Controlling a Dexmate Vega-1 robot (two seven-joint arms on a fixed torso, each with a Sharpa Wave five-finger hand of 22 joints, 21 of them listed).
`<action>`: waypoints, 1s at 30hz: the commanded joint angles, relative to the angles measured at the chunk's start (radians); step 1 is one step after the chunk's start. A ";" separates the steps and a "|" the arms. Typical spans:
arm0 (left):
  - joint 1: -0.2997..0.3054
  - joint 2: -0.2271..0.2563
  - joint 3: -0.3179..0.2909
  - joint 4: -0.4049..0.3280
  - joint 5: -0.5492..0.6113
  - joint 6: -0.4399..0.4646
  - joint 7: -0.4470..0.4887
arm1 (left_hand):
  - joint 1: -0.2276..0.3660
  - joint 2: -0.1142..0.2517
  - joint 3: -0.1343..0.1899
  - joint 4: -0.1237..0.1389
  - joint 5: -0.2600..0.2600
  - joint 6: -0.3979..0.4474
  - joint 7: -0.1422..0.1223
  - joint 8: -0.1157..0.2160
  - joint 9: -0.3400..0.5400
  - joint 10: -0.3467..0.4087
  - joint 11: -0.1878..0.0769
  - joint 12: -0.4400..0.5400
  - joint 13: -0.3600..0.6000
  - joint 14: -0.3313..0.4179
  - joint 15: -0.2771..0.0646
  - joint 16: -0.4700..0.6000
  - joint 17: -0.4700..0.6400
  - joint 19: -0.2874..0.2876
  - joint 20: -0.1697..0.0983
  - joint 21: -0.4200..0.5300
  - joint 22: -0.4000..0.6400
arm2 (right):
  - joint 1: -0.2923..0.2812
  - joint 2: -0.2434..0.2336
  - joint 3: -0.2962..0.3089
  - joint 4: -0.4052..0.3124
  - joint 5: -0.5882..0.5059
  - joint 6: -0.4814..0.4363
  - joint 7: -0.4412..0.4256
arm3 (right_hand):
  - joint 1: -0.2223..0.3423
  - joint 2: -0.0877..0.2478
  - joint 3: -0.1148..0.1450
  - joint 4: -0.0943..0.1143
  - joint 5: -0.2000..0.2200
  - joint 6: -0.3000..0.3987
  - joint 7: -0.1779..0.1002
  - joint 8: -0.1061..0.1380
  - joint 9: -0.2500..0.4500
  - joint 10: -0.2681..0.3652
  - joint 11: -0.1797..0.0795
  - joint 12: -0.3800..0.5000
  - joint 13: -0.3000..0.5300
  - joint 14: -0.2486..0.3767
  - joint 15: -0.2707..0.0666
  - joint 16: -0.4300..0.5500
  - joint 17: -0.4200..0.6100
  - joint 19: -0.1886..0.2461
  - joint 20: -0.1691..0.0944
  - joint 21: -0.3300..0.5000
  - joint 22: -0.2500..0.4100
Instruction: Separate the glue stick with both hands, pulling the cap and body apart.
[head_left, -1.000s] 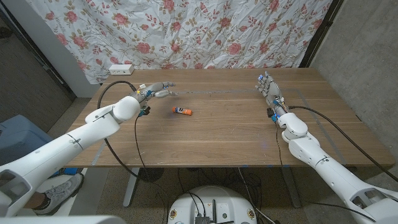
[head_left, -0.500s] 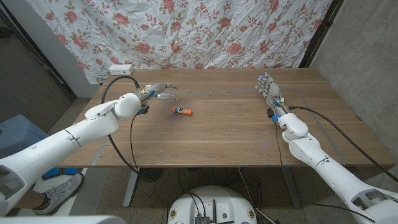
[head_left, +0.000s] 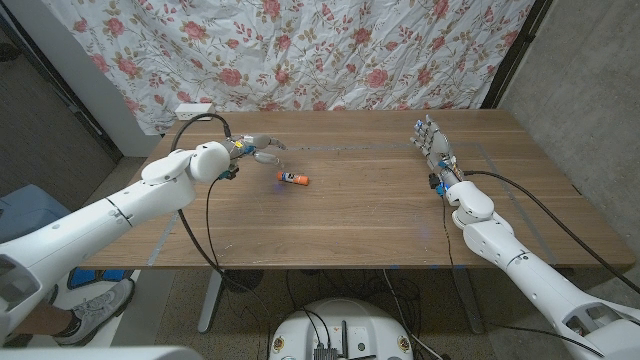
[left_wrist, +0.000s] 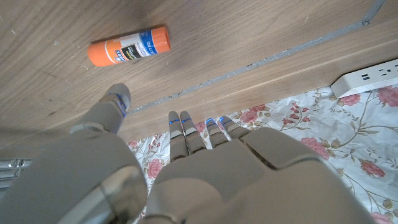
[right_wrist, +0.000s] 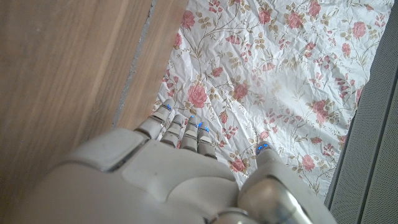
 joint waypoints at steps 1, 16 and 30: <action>-0.059 -0.019 0.058 -0.016 0.162 0.042 -0.119 | 0.020 -0.009 -0.007 0.000 0.001 -0.002 -0.028 -0.002 0.004 0.004 -0.009 -0.005 0.001 -0.012 -0.060 0.006 0.002 -0.016 0.007 0.004 0.004 | 0.009 0.007 -0.001 0.011 -0.007 -0.001 -0.012 | -0.001 0.018 0.007 -0.006 -0.003 0.010 0.004 0.005 0.005 0.003 0.001 0.006 0.001 -0.005 0.000 0.009 -0.001 -0.005 0.000 0.005 0.004; -0.080 -0.066 0.104 -0.025 0.333 0.082 -0.208 | 0.066 -0.022 -0.019 0.003 0.002 0.023 -0.082 0.002 0.005 0.029 0.003 -0.002 0.002 -0.026 -0.046 0.008 0.003 -0.055 0.052 0.007 0.004 | 0.001 0.004 0.006 0.005 -0.009 0.006 -0.025 | 0.000 0.019 0.009 -0.011 -0.005 0.015 0.006 0.006 0.005 0.000 0.010 0.005 0.001 -0.005 0.010 0.011 -0.003 -0.007 0.005 0.006 0.004; -0.065 -0.101 0.123 -0.027 0.456 0.080 -0.241 | 0.089 -0.024 -0.025 0.003 0.004 0.029 -0.070 0.000 0.005 0.062 -0.012 0.003 0.002 -0.017 -0.050 0.013 0.003 -0.049 0.071 0.013 0.004 | -0.008 -0.001 0.013 -0.008 -0.005 0.001 -0.032 | -0.001 0.020 0.011 -0.014 -0.006 0.018 0.004 0.006 0.005 0.001 0.010 0.005 0.001 -0.008 0.015 0.012 -0.005 -0.008 0.007 0.006 0.004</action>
